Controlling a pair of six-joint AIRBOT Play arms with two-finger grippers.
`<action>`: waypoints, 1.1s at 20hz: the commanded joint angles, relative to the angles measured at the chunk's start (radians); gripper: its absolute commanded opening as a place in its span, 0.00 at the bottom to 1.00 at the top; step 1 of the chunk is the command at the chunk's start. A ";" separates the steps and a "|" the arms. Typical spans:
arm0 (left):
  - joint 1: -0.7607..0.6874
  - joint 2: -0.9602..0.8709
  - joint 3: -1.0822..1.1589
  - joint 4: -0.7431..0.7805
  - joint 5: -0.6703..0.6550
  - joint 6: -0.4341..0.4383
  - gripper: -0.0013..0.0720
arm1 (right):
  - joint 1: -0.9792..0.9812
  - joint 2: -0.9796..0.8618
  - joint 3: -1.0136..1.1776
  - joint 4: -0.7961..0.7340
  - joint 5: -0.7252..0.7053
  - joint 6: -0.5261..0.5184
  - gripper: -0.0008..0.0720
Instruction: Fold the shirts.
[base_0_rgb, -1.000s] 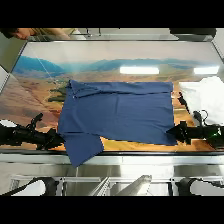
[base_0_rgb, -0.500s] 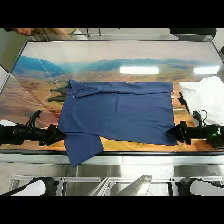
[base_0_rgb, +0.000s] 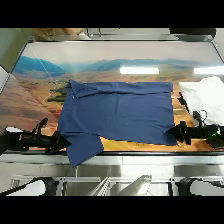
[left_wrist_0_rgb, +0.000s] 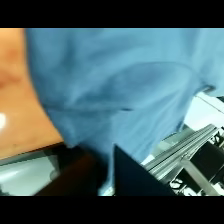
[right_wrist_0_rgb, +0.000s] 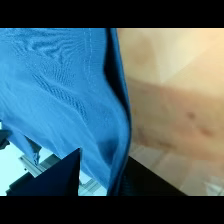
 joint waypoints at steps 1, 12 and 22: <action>0.000 0.000 0.027 -0.007 -0.002 0.011 0.10 | 0.000 0.000 0.001 0.000 0.030 0.000 0.41; 0.003 0.223 0.246 -0.179 -0.142 0.060 0.05 | -0.002 0.032 0.097 0.034 0.182 0.015 0.03; -0.101 0.157 0.600 -0.207 -0.087 0.032 0.05 | 0.041 0.041 0.306 0.352 0.126 0.042 0.03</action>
